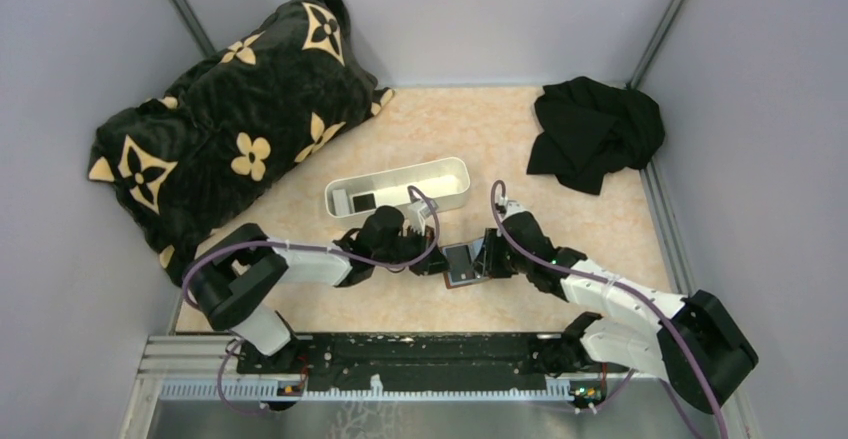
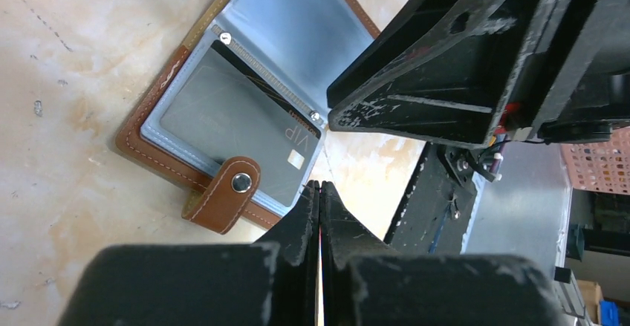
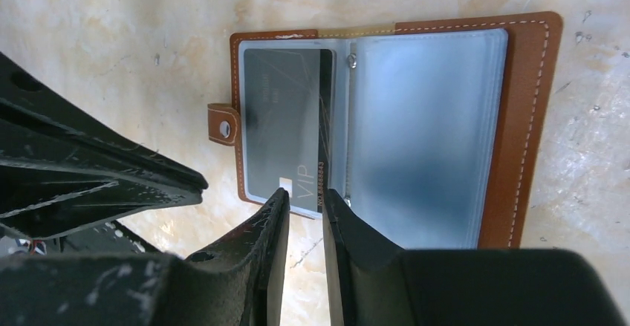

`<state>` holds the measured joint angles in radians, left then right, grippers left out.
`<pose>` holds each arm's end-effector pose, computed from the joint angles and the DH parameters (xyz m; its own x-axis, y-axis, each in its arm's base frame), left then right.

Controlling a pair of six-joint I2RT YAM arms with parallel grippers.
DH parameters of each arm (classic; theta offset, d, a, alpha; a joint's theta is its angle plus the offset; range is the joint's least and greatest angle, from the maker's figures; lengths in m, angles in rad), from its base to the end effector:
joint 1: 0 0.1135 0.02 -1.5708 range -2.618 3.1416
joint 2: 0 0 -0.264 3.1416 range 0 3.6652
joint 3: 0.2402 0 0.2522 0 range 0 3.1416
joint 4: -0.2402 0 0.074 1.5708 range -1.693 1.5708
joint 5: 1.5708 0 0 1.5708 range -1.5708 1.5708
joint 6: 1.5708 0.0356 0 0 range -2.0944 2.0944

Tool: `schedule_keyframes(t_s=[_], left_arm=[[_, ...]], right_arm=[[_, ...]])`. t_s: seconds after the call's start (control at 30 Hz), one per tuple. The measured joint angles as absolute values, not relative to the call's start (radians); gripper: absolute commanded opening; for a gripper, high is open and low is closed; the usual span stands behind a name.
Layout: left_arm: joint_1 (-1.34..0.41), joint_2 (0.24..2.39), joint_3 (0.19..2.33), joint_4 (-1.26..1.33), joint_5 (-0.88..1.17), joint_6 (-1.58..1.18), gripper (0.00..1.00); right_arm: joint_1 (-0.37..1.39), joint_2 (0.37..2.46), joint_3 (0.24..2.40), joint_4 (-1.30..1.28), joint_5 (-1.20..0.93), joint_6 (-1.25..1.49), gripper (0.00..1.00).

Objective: Take the credit cards out of the card holder

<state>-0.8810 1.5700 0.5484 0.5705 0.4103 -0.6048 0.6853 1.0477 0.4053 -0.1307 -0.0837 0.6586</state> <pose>0.1767 -0.2364 0.1534 -0.7603 0.1023 -0.6415 0.6121 0.4435 -0.6548 0.1518 0.1280 0.1670 -0.8419 0.0995 -0.5303 -0.2045 0.8507 0.4842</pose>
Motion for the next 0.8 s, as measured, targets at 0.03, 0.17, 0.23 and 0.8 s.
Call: schedule_keyframes(t_s=[0.03, 0.17, 0.23, 0.8], left_arm=[[-0.881, 1.591, 0.553, 0.582, 0.414, -0.606, 0.00], [-0.881, 1.648, 0.557, 0.614, 0.421, -0.609, 0.00], [-0.881, 1.676, 0.558, 0.623, 0.420, -0.609, 0.00], [-0.872, 1.775, 0.572, 0.702, 0.426, -0.613, 0.00]], right_arm=[[0.677, 1.048, 0.399, -0.119, -0.088, 0.659, 0.25], [0.649, 1.055, 0.377, -0.087, -0.110, 0.659, 0.25], [0.633, 1.065, 0.361, -0.065, -0.125, 0.658, 0.27], [0.599, 1.207, 0.300, 0.211, -0.249, 0.678, 0.27]])
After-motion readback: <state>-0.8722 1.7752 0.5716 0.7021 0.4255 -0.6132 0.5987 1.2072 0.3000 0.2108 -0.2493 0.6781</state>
